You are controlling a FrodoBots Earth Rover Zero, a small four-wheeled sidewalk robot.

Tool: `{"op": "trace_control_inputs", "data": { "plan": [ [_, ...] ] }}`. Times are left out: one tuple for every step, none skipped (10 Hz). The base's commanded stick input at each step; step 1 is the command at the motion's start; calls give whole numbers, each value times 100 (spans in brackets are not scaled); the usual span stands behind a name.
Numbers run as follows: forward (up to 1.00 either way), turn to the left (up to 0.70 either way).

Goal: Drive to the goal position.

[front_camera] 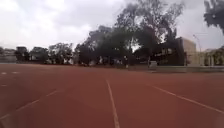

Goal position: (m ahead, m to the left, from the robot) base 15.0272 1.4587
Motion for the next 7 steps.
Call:
{"op": "trace_control_inputs", "data": {
  "plan": [
    [45,0],
    [45,0],
    [45,0],
    [45,0],
    [45,0],
    [45,0],
    [45,0]
  ]
}}
